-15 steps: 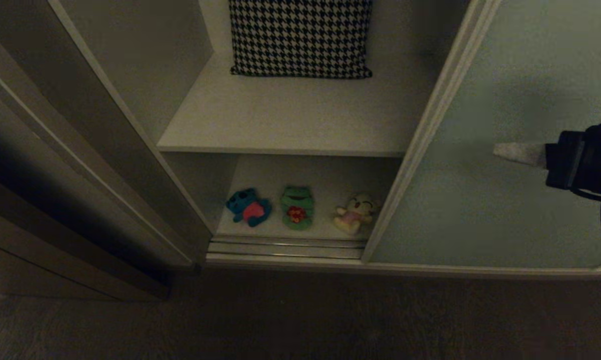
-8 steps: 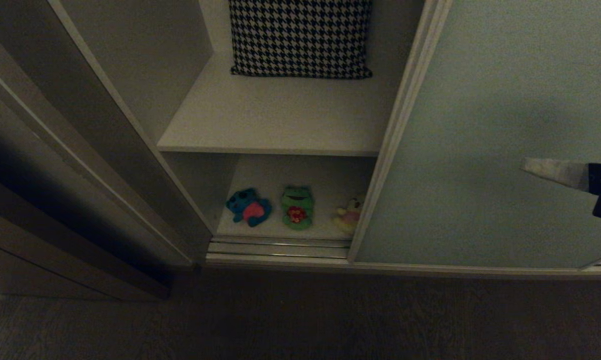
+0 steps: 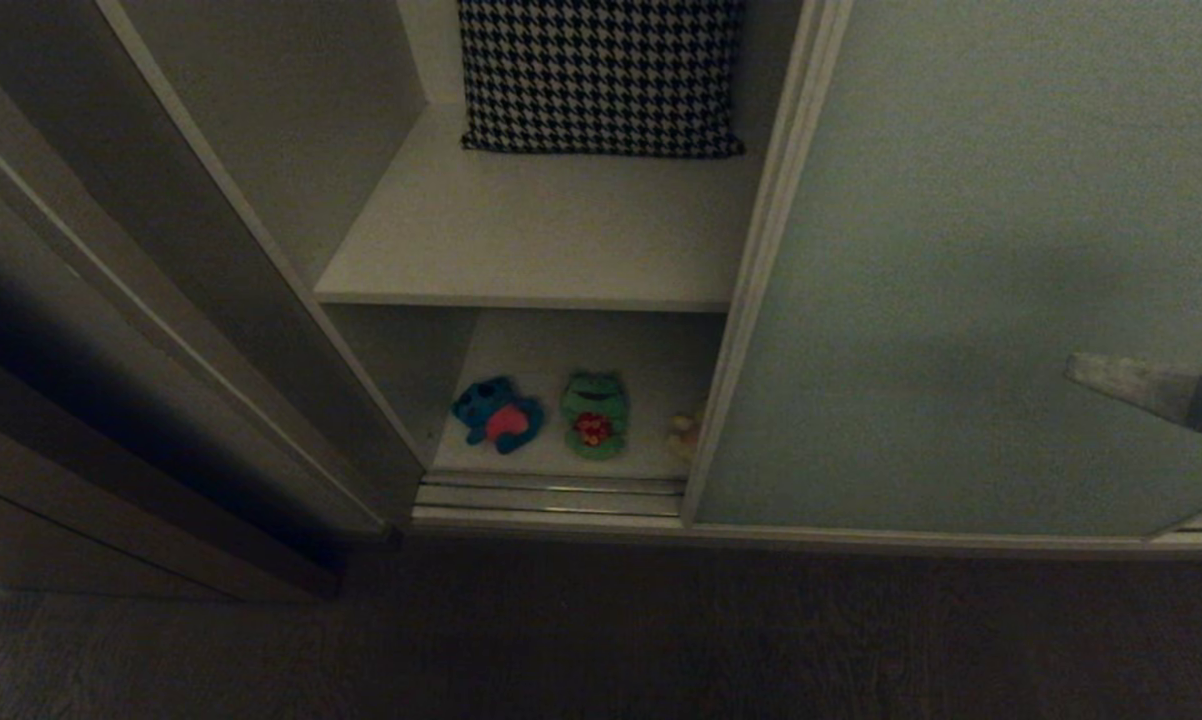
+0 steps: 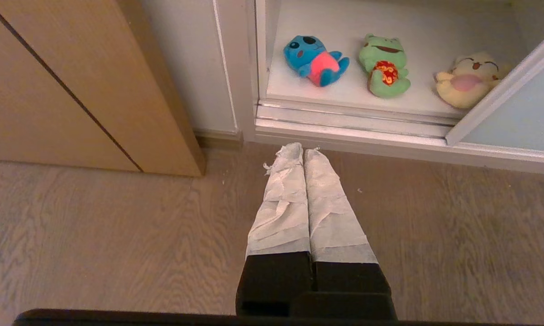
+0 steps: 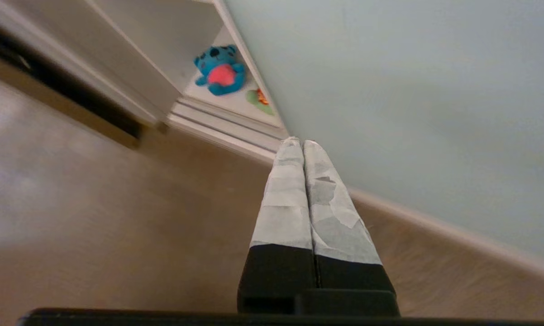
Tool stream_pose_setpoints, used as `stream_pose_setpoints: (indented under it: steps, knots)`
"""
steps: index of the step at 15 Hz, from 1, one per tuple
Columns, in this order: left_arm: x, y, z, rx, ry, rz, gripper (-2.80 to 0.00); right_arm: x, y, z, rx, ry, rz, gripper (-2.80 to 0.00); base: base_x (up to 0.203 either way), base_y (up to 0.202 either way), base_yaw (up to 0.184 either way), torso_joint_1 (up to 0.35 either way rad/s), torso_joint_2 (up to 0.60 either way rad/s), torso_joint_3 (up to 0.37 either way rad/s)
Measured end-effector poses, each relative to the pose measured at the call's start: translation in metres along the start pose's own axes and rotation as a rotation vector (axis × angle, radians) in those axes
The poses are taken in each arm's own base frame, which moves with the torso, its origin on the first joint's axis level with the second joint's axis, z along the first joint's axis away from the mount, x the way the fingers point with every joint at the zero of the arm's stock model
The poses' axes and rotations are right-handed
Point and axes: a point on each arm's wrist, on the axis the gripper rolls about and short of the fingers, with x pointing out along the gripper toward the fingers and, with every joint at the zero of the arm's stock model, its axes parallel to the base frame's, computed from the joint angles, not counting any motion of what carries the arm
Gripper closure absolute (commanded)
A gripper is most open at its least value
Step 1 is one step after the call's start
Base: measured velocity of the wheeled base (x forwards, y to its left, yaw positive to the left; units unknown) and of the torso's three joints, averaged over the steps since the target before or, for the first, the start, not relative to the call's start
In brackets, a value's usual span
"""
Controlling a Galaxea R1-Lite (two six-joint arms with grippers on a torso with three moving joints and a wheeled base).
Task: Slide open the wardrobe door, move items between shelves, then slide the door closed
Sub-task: Close the door
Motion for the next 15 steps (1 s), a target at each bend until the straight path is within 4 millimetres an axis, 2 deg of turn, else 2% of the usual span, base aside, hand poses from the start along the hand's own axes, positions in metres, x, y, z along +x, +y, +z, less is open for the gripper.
stream_pose_setpoints:
  steps: [2, 5, 8, 15]
  knots:
    - [0.000, 0.000, 0.000, 0.000, 0.000, 0.000, 0.00, 0.005, 0.002, 0.004, -0.082, -0.020, 0.014, 0.00, 0.000, 0.000, 0.000, 0.000, 0.00, 0.000]
    - [0.000, 0.000, 0.000, 0.000, -0.001, 0.000, 0.00, 0.021, 0.010, 0.032, -0.133, -0.123, 0.037, 0.00, 0.000, 0.000, 0.000, 0.000, 0.00, 0.000]
    - [0.000, 0.000, 0.000, 0.001, -0.001, 0.000, 0.00, 0.044, 0.030, 0.058, -0.134, -0.223, 0.049, 0.00, 0.000, 0.000, 0.000, 0.000, 0.00, 0.000]
    - [0.000, 0.000, 0.000, 0.000, -0.001, -0.001, 0.00, 0.087, 0.055, 0.067, -0.124, -0.212, 0.087, 0.00, 0.000, 0.000, 0.000, 0.000, 0.00, 0.000]
